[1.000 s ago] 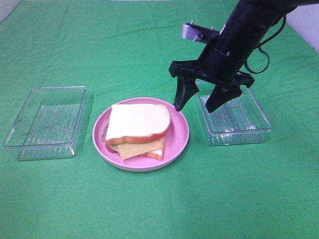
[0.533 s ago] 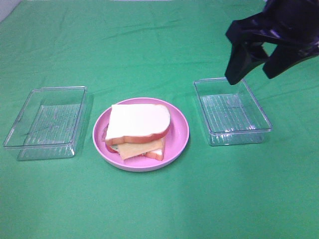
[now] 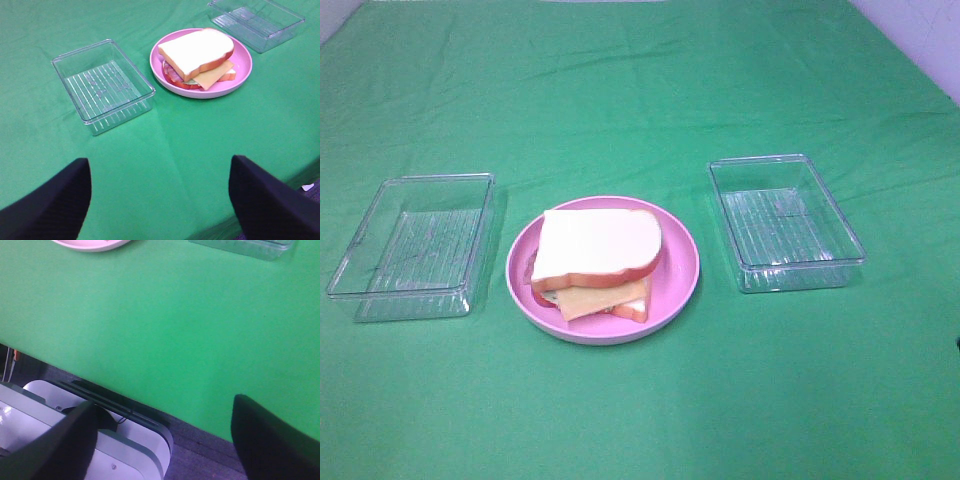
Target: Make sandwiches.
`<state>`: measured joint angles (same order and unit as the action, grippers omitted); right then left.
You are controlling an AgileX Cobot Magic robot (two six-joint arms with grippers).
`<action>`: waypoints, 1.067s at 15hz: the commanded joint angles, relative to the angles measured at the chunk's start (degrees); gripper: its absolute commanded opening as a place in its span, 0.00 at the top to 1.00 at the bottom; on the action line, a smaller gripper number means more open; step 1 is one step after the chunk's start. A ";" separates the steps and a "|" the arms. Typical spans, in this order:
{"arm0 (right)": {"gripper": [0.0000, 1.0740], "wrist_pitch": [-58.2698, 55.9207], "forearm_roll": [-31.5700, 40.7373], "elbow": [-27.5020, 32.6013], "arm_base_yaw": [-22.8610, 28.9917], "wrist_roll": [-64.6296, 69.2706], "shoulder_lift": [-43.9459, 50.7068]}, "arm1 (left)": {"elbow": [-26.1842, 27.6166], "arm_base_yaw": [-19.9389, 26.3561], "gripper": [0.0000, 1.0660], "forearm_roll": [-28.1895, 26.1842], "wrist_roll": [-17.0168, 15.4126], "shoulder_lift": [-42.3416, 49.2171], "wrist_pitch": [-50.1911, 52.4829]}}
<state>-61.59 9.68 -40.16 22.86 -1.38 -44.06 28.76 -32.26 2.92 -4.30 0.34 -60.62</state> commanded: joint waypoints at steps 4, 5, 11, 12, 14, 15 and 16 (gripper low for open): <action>0.34 -0.06 -5.61 10.60 -0.11 -1.32 23.89 | -0.06 0.00 0.31 -2.92 2.92 1.09 0.63; 0.34 0.92 -5.90 11.17 -0.11 -2.06 27.62 | -0.06 0.00 0.31 -3.27 4.30 1.09 0.63; 0.34 0.80 -5.04 11.17 -0.11 -4.70 35.47 | -0.17 0.00 0.31 -3.32 4.30 1.09 0.69; 0.34 0.80 -5.04 11.17 -0.11 -4.70 35.47 | -0.17 0.00 0.31 -3.32 4.30 1.09 0.69; 0.34 0.80 -4.93 11.17 -0.11 -4.70 35.47 | -0.17 0.00 0.31 -3.32 4.30 1.09 0.69; 0.34 0.80 -4.93 11.17 -0.11 -4.70 35.47 | -0.17 0.00 0.31 -3.32 4.30 1.09 0.69; 0.34 0.80 -4.93 11.17 -0.11 -4.70 35.47 | -0.17 0.00 0.31 -3.32 4.30 1.09 0.69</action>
<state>-61.36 4.58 -29.22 22.86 -5.39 -9.17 28.76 -32.26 0.00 0.00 0.34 -60.62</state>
